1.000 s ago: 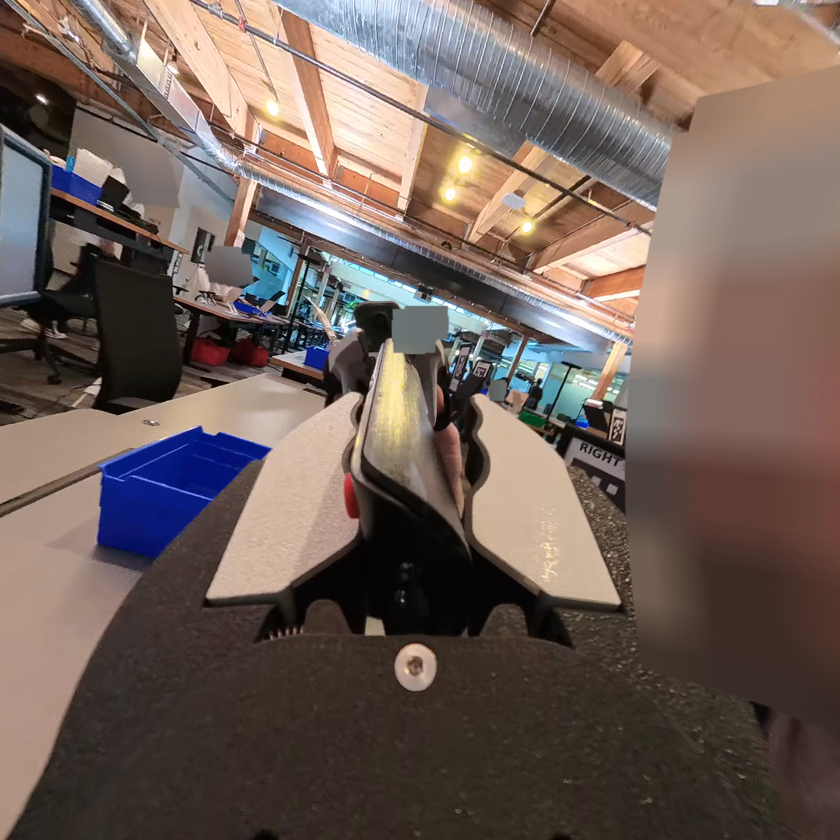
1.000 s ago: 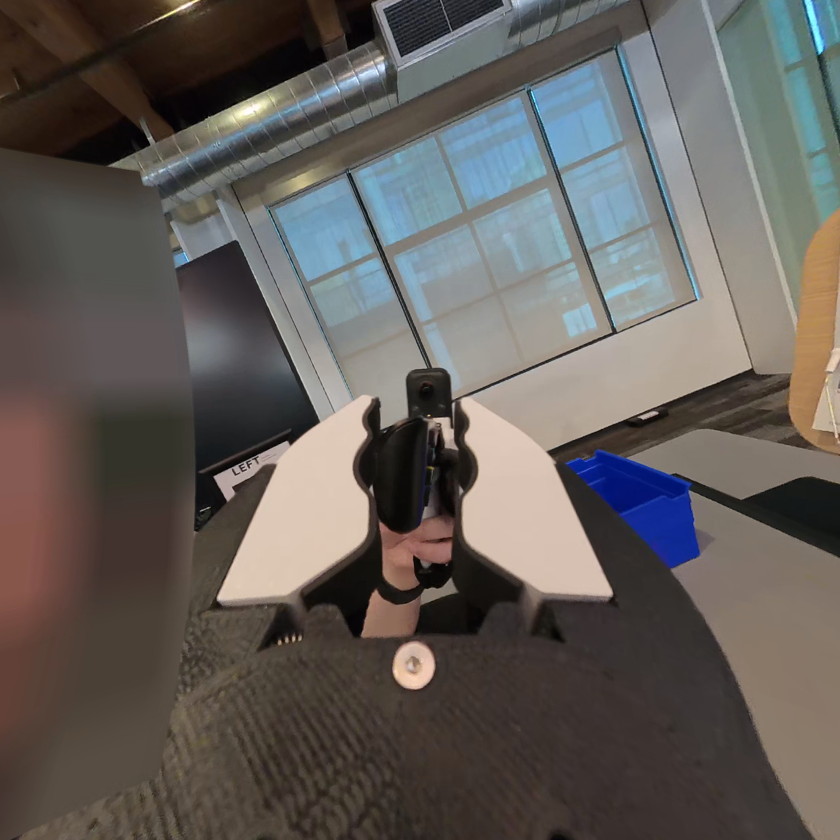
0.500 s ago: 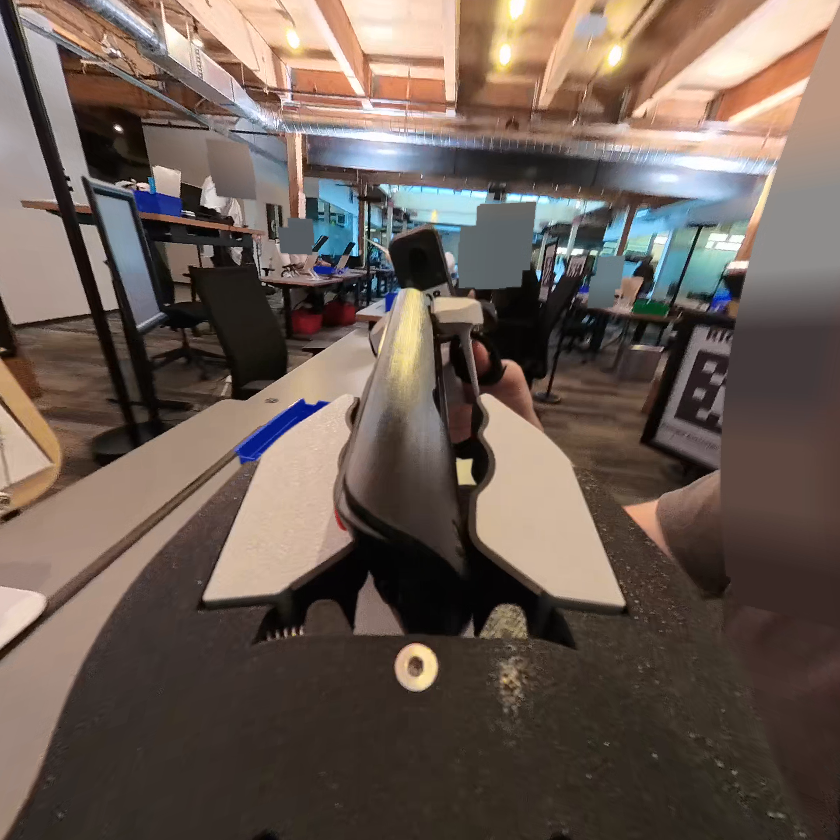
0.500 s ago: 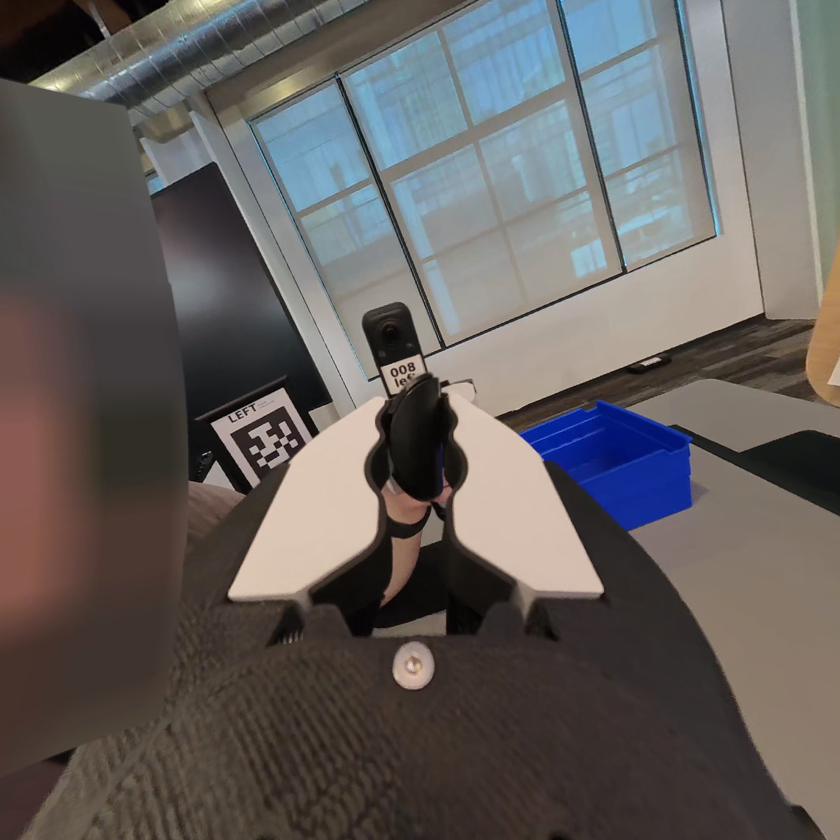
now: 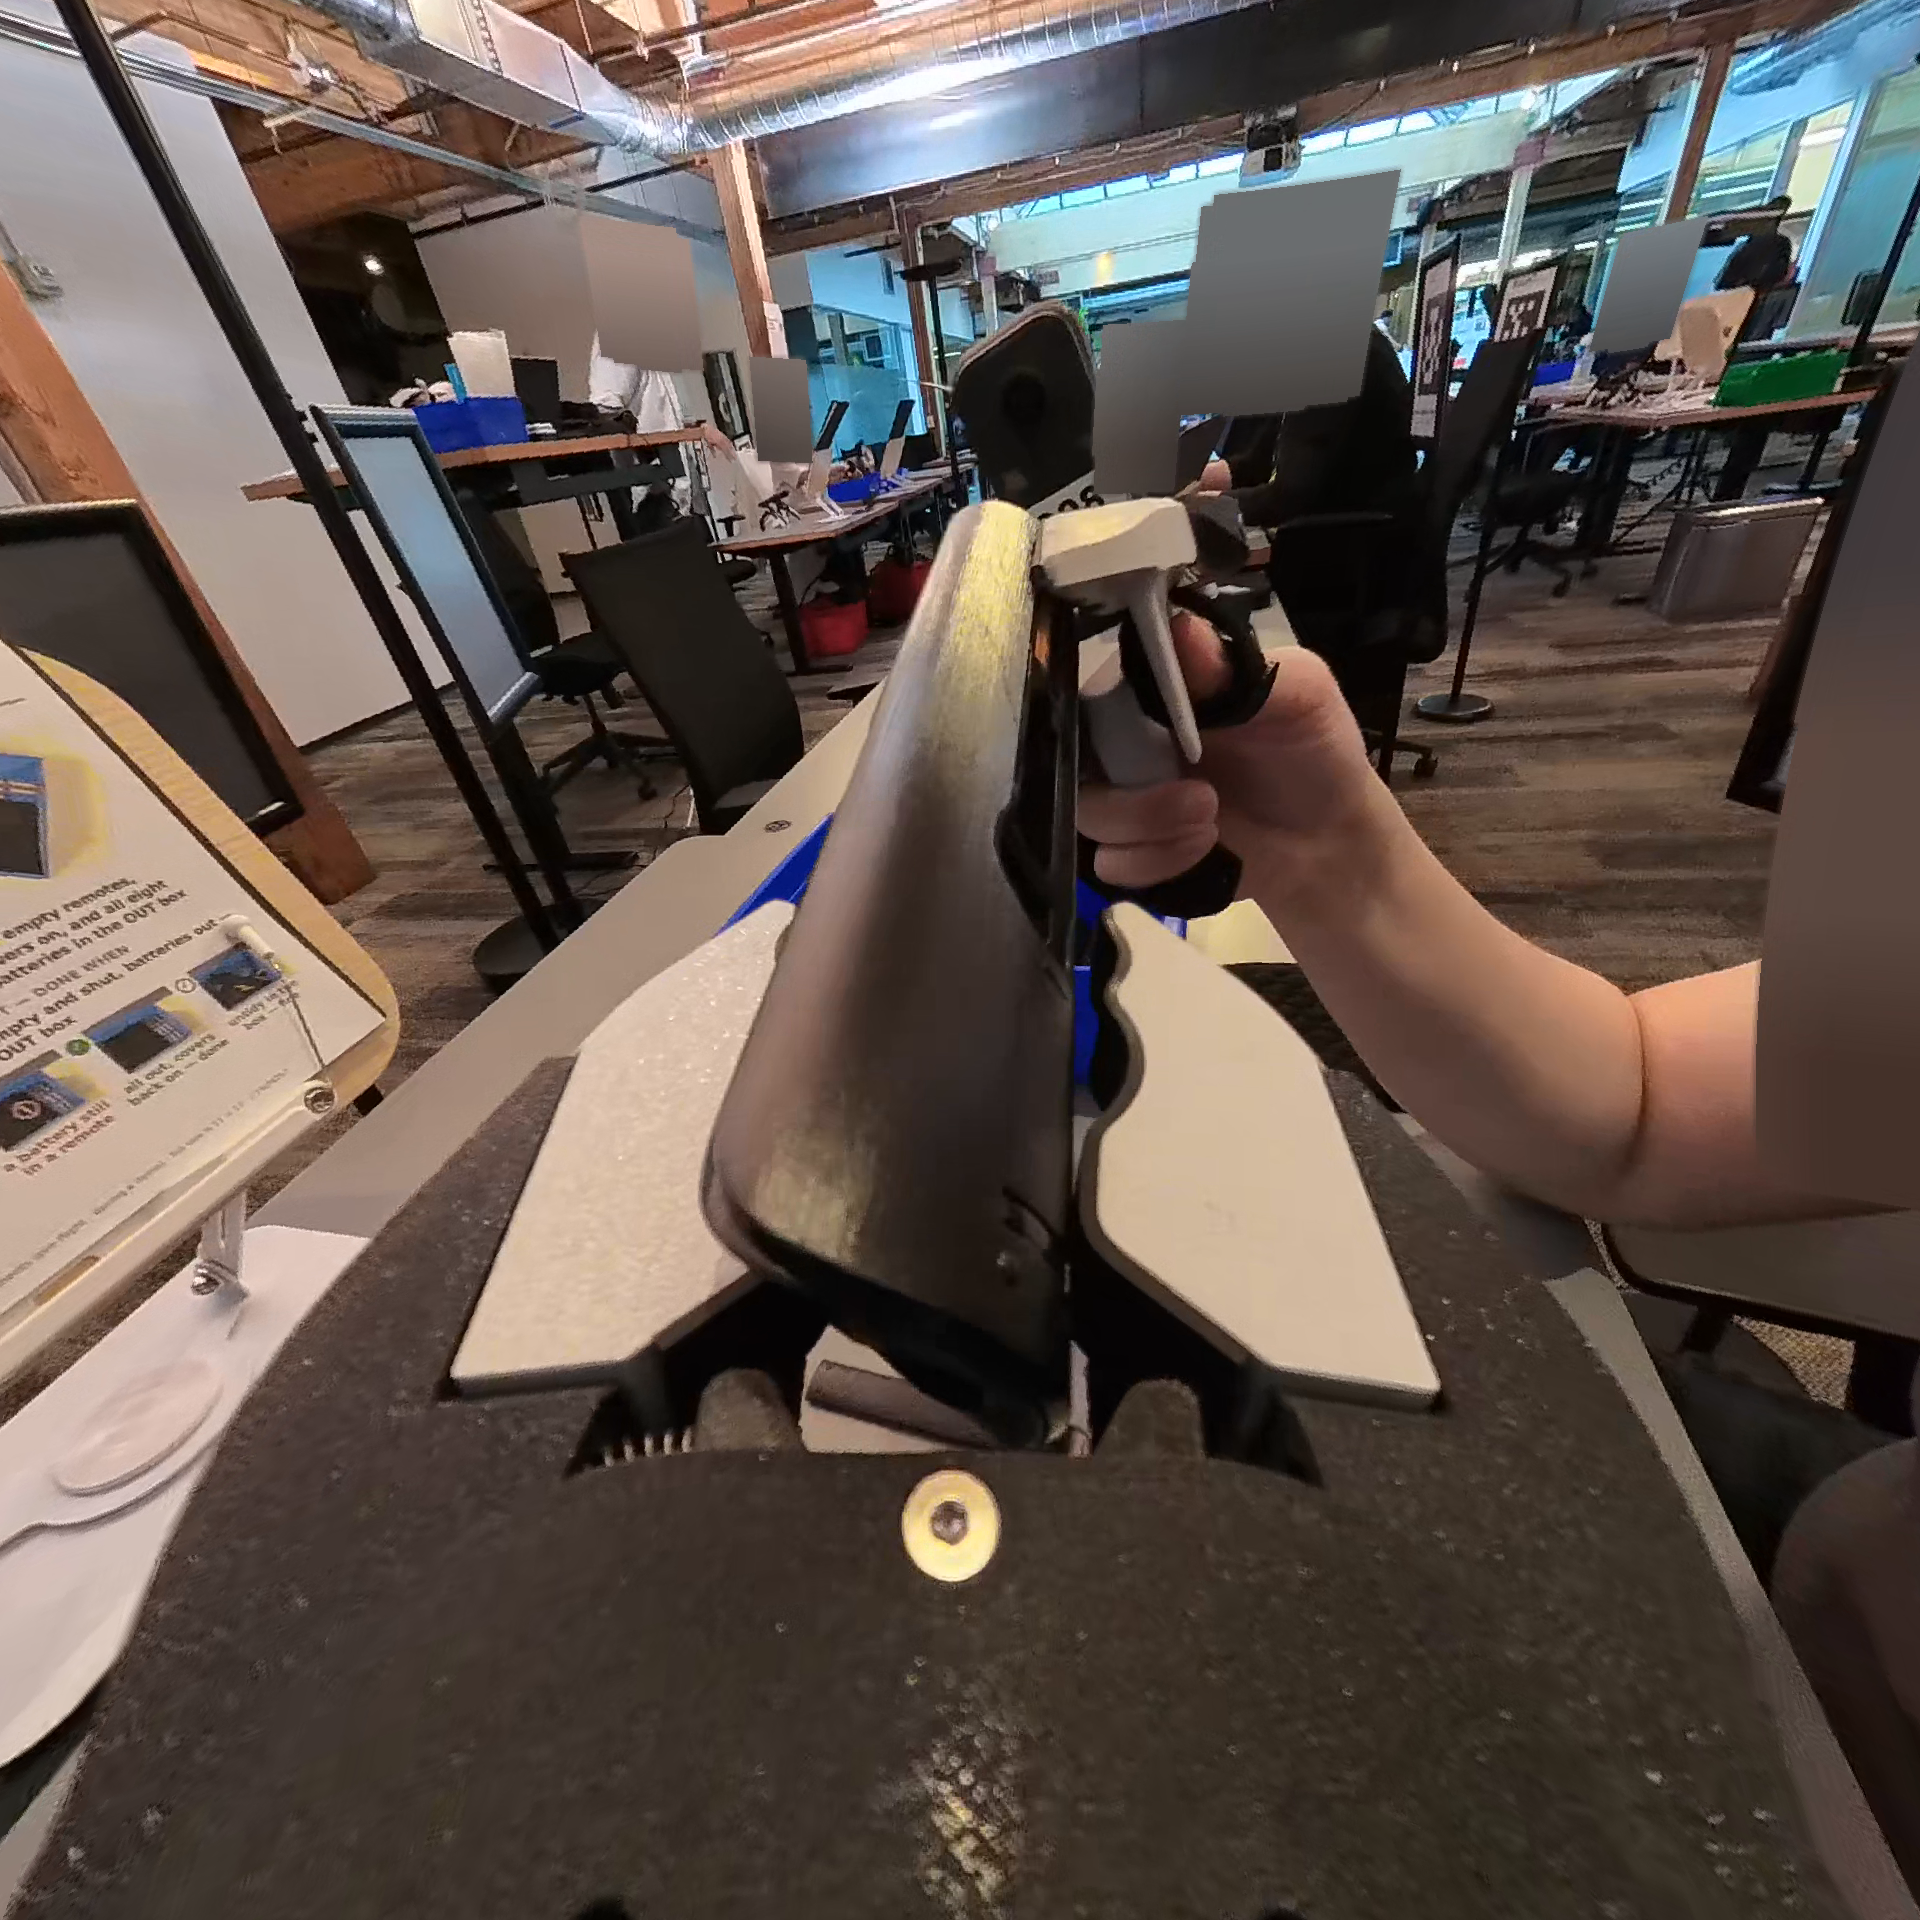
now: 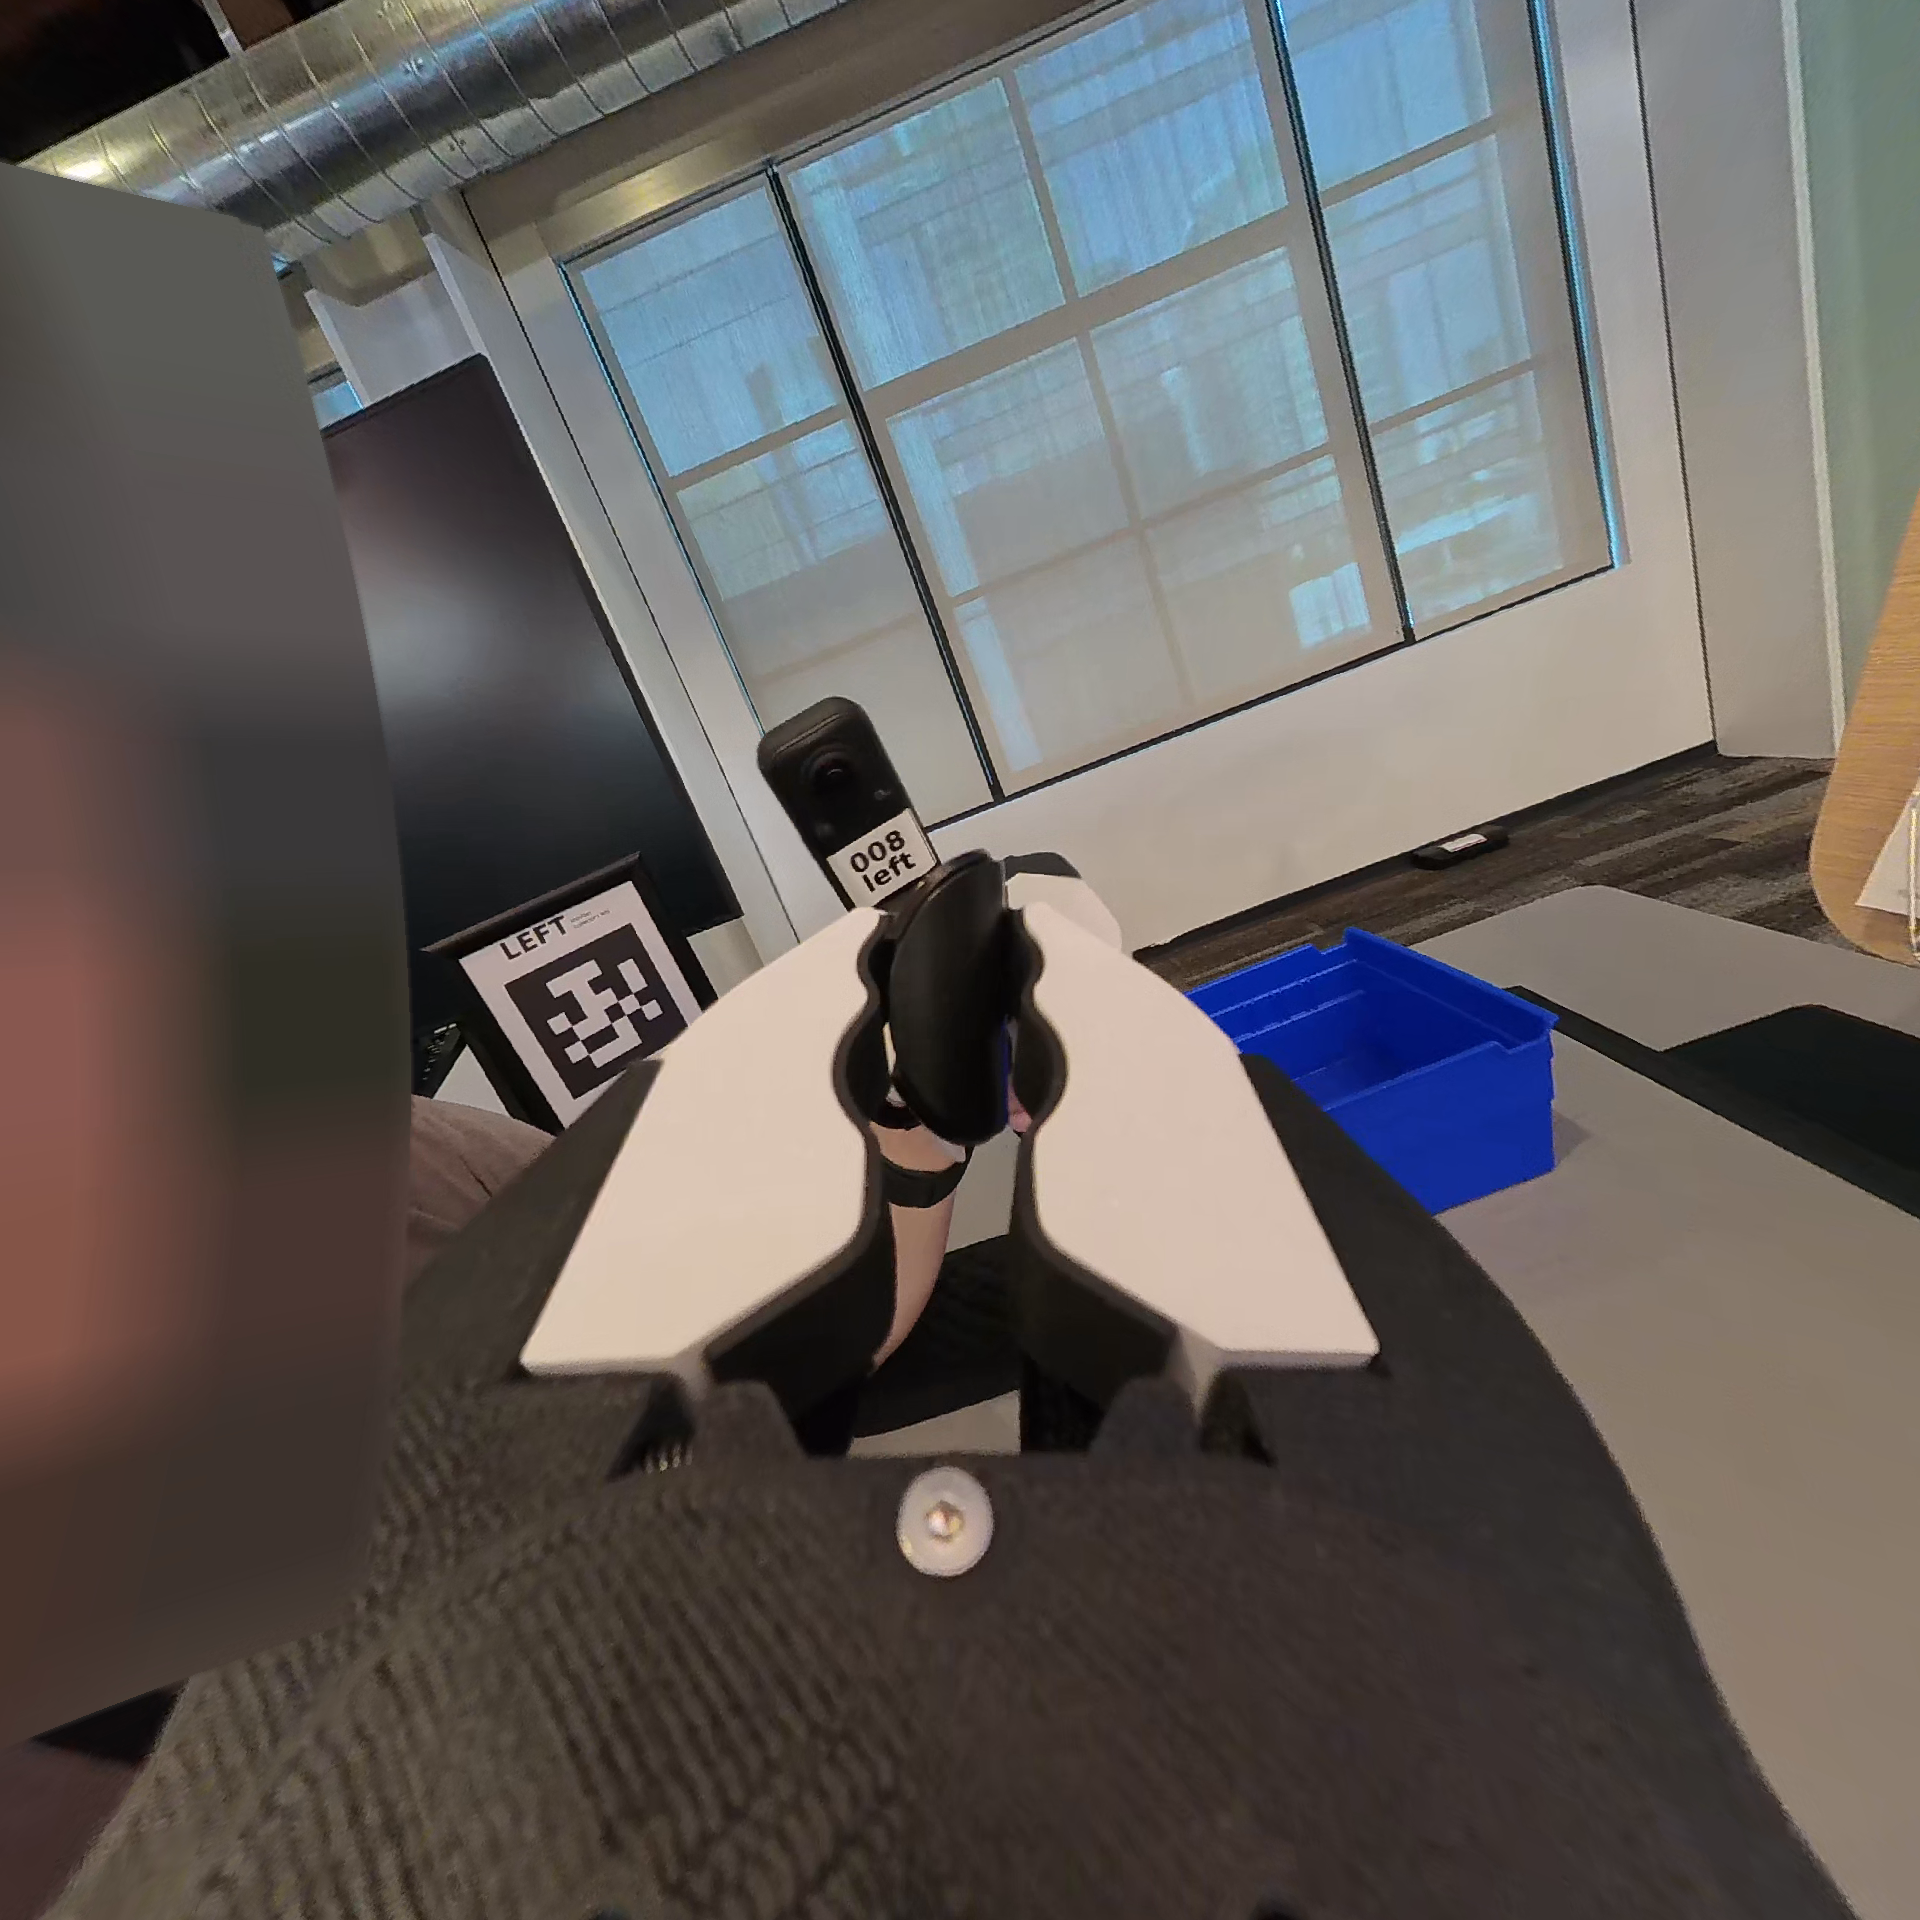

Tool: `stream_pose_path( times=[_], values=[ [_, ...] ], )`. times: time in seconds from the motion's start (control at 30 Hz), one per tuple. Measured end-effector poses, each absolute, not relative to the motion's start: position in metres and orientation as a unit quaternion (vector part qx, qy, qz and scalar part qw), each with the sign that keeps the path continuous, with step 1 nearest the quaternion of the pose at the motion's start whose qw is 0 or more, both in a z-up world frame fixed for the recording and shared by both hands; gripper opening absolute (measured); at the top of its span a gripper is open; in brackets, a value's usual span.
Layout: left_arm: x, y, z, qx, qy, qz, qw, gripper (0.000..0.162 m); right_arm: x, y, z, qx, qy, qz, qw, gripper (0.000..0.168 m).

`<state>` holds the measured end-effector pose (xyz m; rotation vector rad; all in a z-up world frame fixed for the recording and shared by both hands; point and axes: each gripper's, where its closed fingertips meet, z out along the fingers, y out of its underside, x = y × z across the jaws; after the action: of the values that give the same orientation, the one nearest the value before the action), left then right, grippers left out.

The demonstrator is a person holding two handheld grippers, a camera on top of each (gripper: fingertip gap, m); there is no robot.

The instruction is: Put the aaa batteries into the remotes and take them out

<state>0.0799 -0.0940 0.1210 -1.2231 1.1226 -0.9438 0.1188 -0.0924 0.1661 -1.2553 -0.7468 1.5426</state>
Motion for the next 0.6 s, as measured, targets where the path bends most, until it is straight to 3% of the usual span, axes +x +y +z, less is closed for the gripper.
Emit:
stream_pose_path(
  times=[0.13, 0.27, 0.33, 0.4, 0.47, 0.6],
  values=[
    [0.076, -0.092, 0.119, -0.531, 0.481, -0.403, 0.569, 0.046, 0.124, -0.089, 0.170, -0.510, -0.291, 0.638, 0.499, 0.021],
    [0.067, -0.098, 0.129, -0.506, 0.482, -0.420, 0.580, 0.020, 0.134, -0.084, 0.173, -0.500, -0.266, 0.658, 0.496, 0.020],
    [0.068, -0.098, 0.130, -0.501, 0.483, -0.416, 0.586, 0.023, 0.133, -0.084, 0.173, -0.498, -0.265, 0.665, 0.490, 0.020],
    [0.069, -0.093, 0.129, -0.514, 0.473, -0.407, 0.588, 0.045, 0.128, -0.085, 0.170, -0.502, -0.270, 0.664, 0.485, 0.020],
    [0.070, -0.095, 0.129, -0.511, 0.475, -0.416, 0.583, 0.035, 0.124, -0.084, 0.168, -0.504, -0.273, 0.663, 0.481, 0.021],
    [0.067, -0.095, 0.135, -0.510, 0.456, -0.440, 0.581, 0.033, 0.121, -0.084, 0.166, -0.503, -0.276, 0.663, 0.480, 0.021]
  ],
)
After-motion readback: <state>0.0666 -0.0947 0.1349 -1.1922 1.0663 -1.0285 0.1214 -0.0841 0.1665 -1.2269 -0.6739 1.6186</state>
